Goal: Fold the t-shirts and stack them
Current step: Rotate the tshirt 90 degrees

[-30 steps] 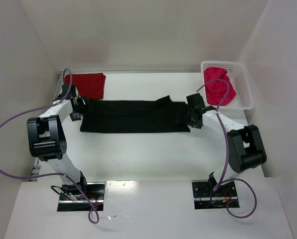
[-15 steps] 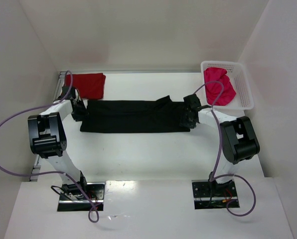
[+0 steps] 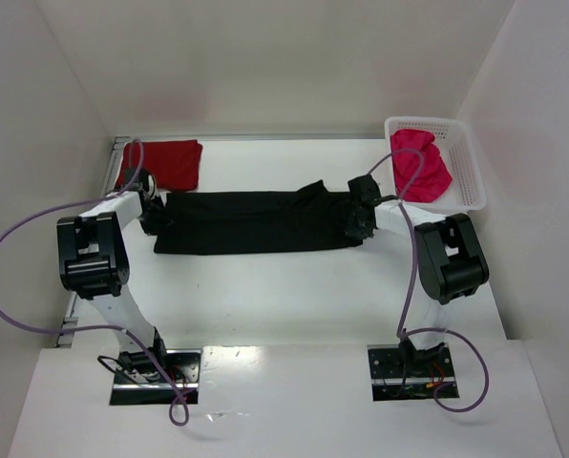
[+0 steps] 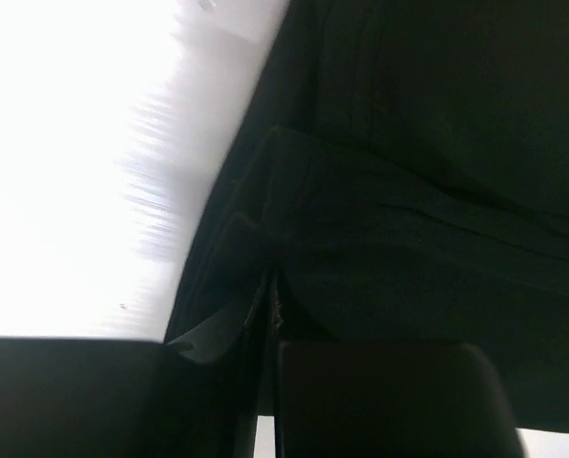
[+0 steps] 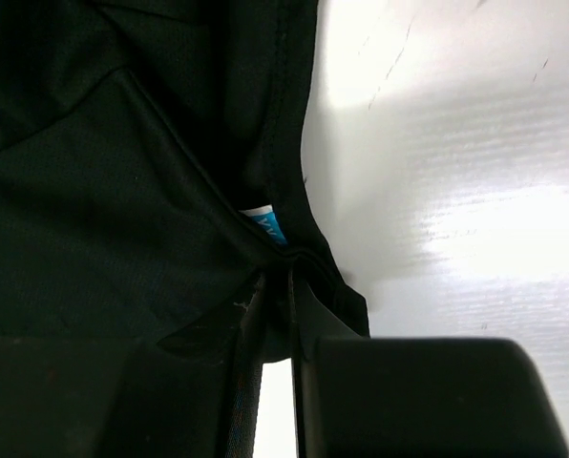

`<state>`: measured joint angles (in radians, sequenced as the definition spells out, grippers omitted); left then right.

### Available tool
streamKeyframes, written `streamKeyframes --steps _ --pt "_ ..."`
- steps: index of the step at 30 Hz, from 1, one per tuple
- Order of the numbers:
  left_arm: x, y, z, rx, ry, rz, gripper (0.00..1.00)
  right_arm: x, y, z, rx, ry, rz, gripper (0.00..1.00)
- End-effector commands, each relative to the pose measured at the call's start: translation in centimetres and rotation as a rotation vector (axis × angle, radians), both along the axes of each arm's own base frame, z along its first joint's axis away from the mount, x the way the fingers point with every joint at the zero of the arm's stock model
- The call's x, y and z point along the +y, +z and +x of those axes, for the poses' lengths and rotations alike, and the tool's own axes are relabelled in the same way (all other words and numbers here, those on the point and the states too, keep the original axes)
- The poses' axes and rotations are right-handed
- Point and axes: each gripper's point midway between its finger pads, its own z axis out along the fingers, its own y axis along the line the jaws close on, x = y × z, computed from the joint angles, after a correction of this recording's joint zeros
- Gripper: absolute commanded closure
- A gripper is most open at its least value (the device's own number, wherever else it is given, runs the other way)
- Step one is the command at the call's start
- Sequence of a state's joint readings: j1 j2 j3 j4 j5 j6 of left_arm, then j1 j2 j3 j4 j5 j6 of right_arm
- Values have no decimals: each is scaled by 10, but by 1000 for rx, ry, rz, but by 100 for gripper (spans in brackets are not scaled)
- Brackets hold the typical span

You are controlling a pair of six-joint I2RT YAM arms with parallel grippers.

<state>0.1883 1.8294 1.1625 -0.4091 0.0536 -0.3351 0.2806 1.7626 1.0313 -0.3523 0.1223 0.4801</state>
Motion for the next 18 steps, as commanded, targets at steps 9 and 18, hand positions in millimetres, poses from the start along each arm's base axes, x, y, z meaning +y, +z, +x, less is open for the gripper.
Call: streamKeyframes --steps 9,18 --pt "-49 -32 -36 208 -227 108 96 -11 6 65 -72 -53 -78 82" --pt "-104 -42 -59 268 -441 96 100 9 28 130 -166 -15 -43 81"
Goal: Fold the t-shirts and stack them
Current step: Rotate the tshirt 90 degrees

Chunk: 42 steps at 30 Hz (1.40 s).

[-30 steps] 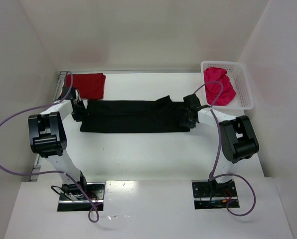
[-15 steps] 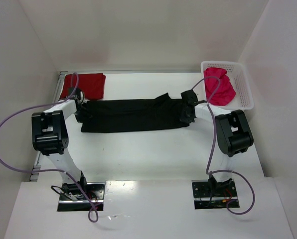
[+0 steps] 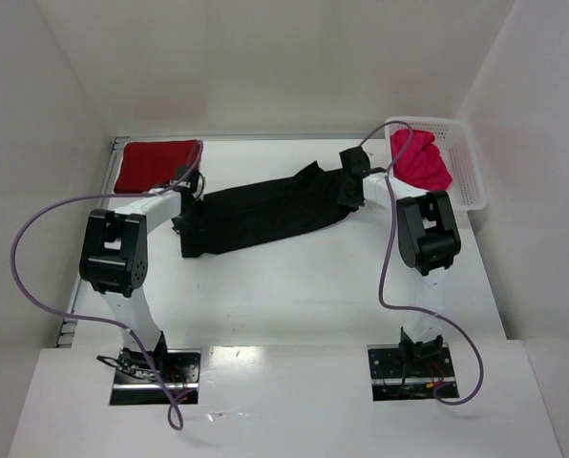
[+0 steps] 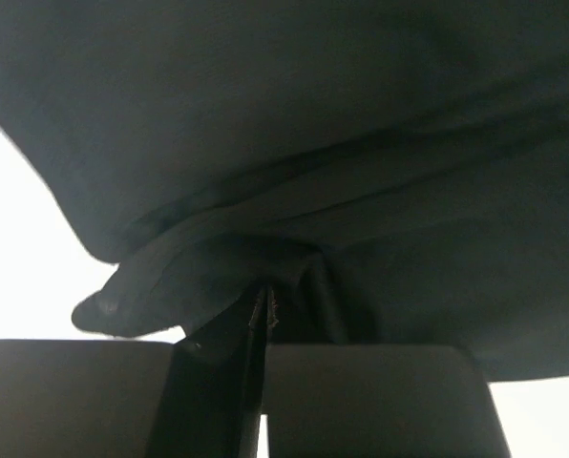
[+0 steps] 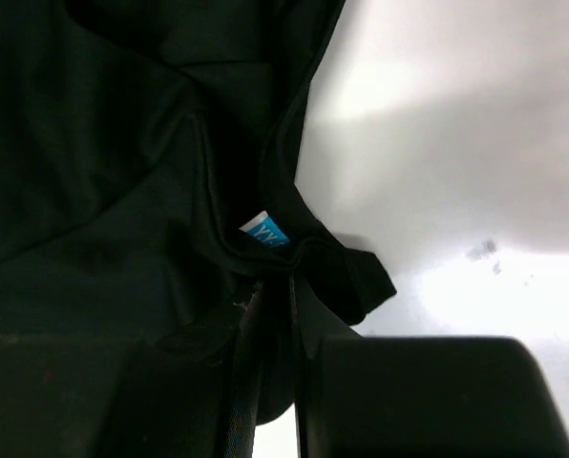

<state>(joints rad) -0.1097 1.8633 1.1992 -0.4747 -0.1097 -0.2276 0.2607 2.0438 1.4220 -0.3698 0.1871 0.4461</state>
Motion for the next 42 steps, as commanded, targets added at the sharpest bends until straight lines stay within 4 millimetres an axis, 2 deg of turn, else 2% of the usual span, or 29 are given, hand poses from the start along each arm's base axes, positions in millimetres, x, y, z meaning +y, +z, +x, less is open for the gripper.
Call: streamKeyframes --steps 1,4,6,9,11,12,14,17,18,19,20,22,24,25,27,28,30,31,32,36,38,39,40,41,42 --pt "-32 -35 -52 210 -130 -56 100 6 19 29 -65 17 14 81" --pt "-47 -37 -60 220 -211 -41 100 11 16 43 -81 22 25 81" --pt "-65 -37 -65 221 -277 -33 100 13 5 46 -64 43 18 81" --pt "-75 -37 -71 229 -340 -10 100 13 0 56 -68 47 2 81" --pt "-86 -34 -73 225 -374 -48 100 15 11 66 -93 56 1 81" --pt "-88 -31 -73 218 -377 -59 100 12 8 69 -93 45 -14 81" --pt "-92 -25 -72 212 -393 -81 100 13 17 78 -114 39 -16 81" --pt "-102 -19 -74 211 -432 -134 100 16 23 82 -130 45 -4 78" --pt "-114 -17 -79 219 -459 -179 100 17 22 87 -139 45 -2 78" --pt "-115 -17 -83 235 -471 -195 100 17 15 87 -123 52 -11 78" --pt "-125 -13 -85 234 -509 -216 100 19 21 95 -139 52 -7 78" --pt "-142 -4 -92 250 -567 -269 100 19 21 100 -138 47 -15 78" --pt "-148 -5 -97 270 -592 -288 100 24 24 110 -157 54 -1 78" --pt "-158 -3 -103 276 -627 -324 100 25 31 117 -173 53 3 78" --pt "-169 0 -110 280 -682 -365 100 28 28 122 -168 66 3 78" --pt "-178 7 -117 288 -706 -409 100 30 41 129 -201 66 11 78" --pt "-185 9 -122 285 -757 -440 100 31 37 133 -198 75 2 77" --pt "-189 14 -123 275 -776 -465 100 31 47 138 -217 83 -1 75" --pt "-199 22 -129 272 -814 -517 100 33 47 138 -216 91 9 75" --pt "-219 24 -147 290 -922 -537 100 46 57 148 -254 125 58 73" --pt "-218 21 -143 293 -912 -495 98 49 65 152 -263 126 74 71" --pt "-211 16 -137 289 -883 -434 96 49 66 151 -256 126 73 65" --pt "-209 27 -127 244 -862 -425 96 43 77 149 -266 107 54 62" --pt "-207 35 -120 216 -839 -420 91 41 85 147 -275 99 46 61" --pt "-203 43 -110 180 -811 -410 90 40 97 146 -301 105 45 58"
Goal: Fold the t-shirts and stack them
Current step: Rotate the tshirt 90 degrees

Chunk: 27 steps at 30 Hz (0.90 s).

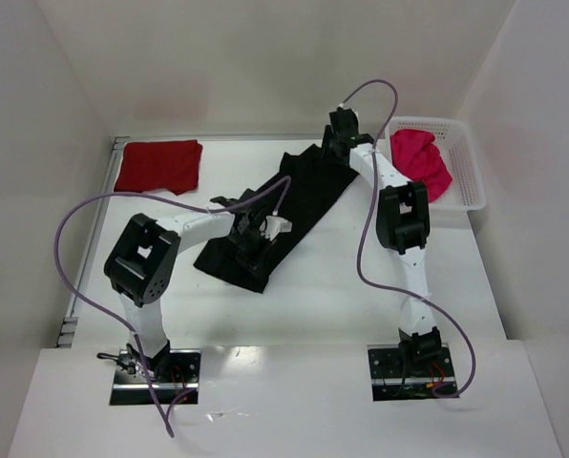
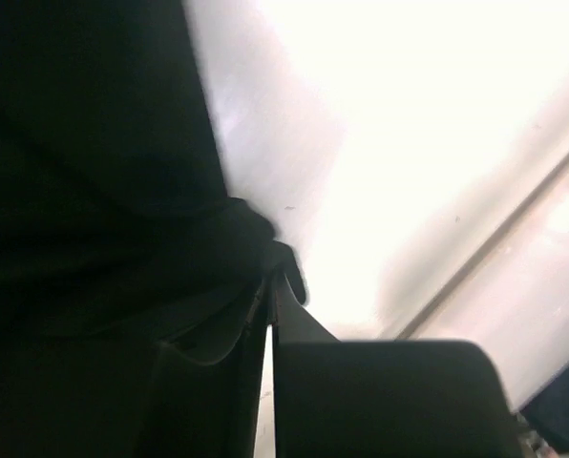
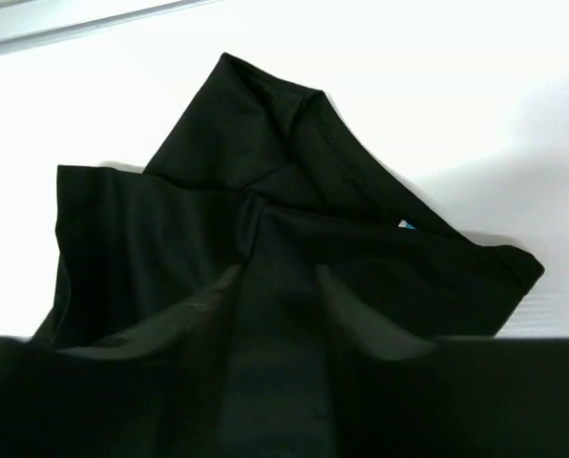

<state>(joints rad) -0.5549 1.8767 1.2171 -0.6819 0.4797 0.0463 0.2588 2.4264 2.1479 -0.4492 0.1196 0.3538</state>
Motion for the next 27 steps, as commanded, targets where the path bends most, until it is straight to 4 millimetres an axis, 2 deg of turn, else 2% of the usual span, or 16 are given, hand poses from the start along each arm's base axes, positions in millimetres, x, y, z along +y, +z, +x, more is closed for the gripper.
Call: streamKeyframes --steps 1,2,3,4,5,6,7,8,9,11,13,17,22,24,25,27 --pt "15 44 43 -147 114 -25 87 -10 39 -6 -51 -17 -16 52" --pt "21 54 53 -186 156 -15 83 -11 69 -10 -97 -17 -3 52" --pt "27 61 62 -233 179 -7 81 -10 79 -15 -112 -9 8 50" --pt "37 79 78 -322 223 23 70 -11 71 -24 -101 -1 12 50" --pt "45 83 87 -360 291 68 65 -9 89 -32 -124 17 32 50" --pt "50 86 96 -401 311 95 61 -7 86 -39 -109 23 46 52" --pt "66 88 108 -461 350 177 57 -7 70 -47 -81 34 48 55" --pt "73 83 114 -470 391 227 54 -5 64 -53 -66 36 64 70" --pt "79 79 116 -463 410 272 54 -7 52 -58 -37 35 57 78" --pt "94 55 122 -443 449 395 58 -9 30 -70 16 25 55 94" --pt "102 36 123 -422 460 466 66 -11 8 -80 69 8 59 99" --pt "97 22 119 -399 439 439 78 -4 -17 -94 96 9 21 100" --pt "60 29 115 -410 328 252 89 -3 -27 -83 94 2 15 100" --pt "49 27 111 -416 290 223 90 -1 -42 -79 119 2 7 100" --pt "50 10 103 -377 262 254 92 0 -39 -74 119 2 7 100" --pt "53 -13 89 -301 229 317 92 1 -54 -70 140 9 -6 100"
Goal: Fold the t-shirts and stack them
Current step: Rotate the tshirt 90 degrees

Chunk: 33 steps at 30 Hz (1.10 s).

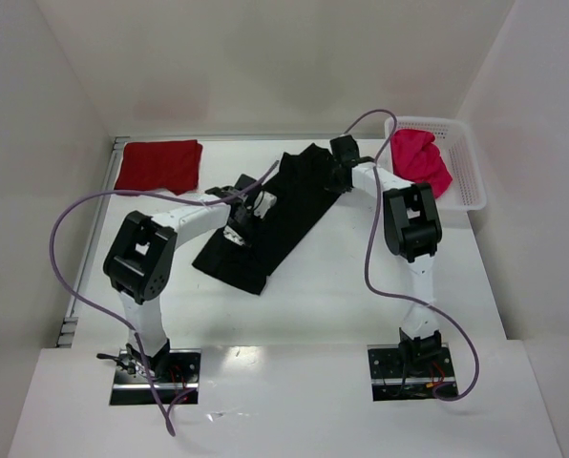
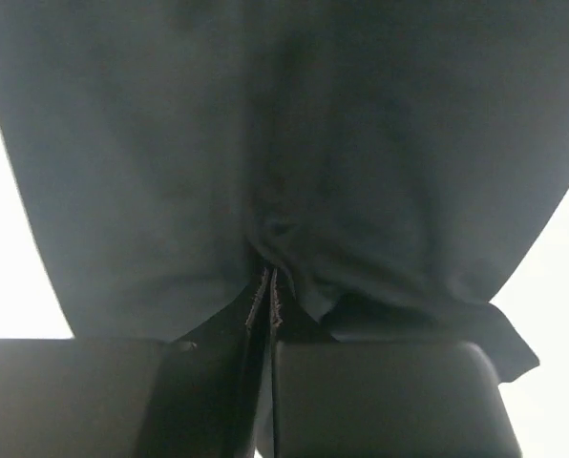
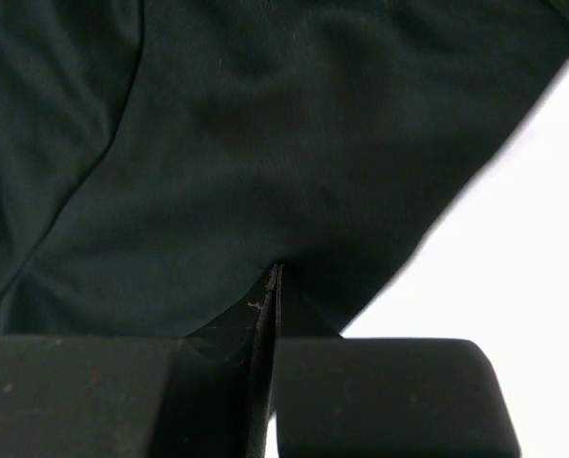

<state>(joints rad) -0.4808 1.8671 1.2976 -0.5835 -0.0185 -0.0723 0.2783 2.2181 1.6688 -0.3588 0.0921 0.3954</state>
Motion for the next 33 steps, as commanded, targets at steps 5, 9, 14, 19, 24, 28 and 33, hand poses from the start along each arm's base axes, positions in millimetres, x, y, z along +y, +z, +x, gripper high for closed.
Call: streamKeyframes --steps 5,9,14,19,24,28,33 --pt "-19 -44 -39 180 -118 11 93 9 -7 31 -23 -4 -20 100" --pt "-25 -46 -51 238 -141 -26 93 11 -20 39 5 -4 -28 100" --pt "-52 -38 -73 324 -246 -182 93 21 -8 65 -45 2 -4 100" --pt "-83 -31 -110 418 -392 -290 92 32 10 91 -89 25 22 100" --pt "-90 -30 -113 426 -439 -320 89 51 17 96 -124 92 66 98" --pt "-101 -27 -111 428 -465 -346 88 68 16 93 -126 138 85 98" --pt "-107 -18 -98 359 -462 -330 82 62 30 90 -138 131 63 98"
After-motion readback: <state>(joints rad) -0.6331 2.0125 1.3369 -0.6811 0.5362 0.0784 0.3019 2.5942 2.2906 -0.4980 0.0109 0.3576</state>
